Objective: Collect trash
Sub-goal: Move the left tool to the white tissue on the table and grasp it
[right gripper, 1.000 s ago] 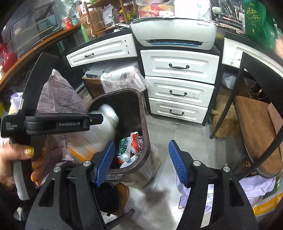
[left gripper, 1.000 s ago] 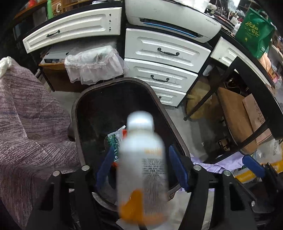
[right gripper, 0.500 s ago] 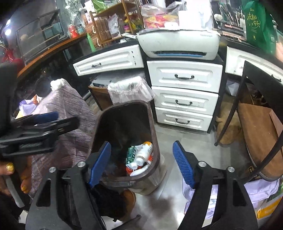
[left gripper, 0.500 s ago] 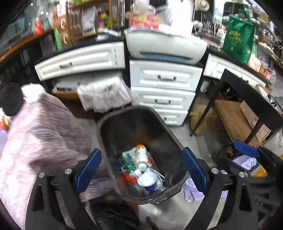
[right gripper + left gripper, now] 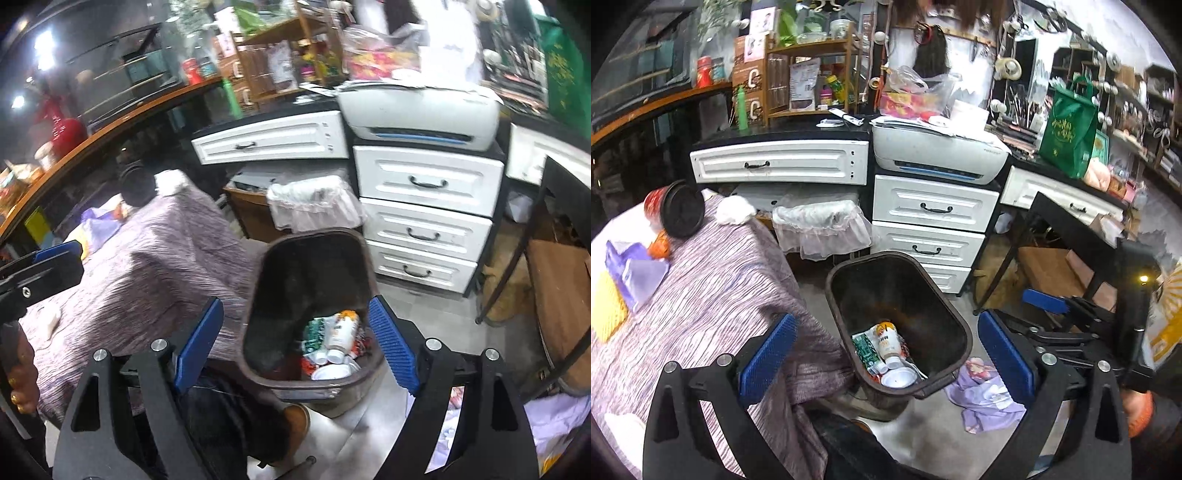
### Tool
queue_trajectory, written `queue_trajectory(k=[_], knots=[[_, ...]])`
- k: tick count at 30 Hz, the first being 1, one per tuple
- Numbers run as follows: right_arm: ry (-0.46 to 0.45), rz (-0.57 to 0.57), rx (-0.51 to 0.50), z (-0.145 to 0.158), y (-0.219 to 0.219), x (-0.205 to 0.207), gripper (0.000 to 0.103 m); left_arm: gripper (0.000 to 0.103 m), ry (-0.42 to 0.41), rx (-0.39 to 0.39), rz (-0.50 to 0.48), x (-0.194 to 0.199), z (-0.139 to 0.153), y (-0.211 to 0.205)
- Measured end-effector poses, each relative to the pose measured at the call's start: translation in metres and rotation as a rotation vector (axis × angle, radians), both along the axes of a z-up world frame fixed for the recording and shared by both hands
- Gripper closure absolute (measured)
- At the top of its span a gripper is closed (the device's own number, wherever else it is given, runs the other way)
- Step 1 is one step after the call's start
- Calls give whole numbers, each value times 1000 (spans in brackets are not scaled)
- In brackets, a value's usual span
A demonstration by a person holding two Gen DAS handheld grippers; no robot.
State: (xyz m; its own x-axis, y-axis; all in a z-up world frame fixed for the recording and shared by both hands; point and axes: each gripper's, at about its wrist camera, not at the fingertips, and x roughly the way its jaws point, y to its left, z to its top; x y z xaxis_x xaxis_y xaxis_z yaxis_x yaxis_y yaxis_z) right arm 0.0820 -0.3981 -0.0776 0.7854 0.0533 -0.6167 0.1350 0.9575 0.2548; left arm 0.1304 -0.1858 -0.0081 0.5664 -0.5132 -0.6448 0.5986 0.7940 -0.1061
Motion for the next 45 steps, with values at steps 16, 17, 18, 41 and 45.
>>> queue_trajectory(k=[16,17,18,41,45], knots=[[-46,248,-49,27,99,26,22,6,-14,118,224,-1,-4,120],[-47,260,-51,28,104,27,22,6,-10,118,236,-1,-5,128],[-49,274,-54,29,111,28,22,6,-3,119,255,0,-7,139],[-27,380,-72,32,169,40,22,9,141,202,328,18,-55,210],[-24,381,-72,31,167,42,22,30,150,236,343,22,-61,205]])
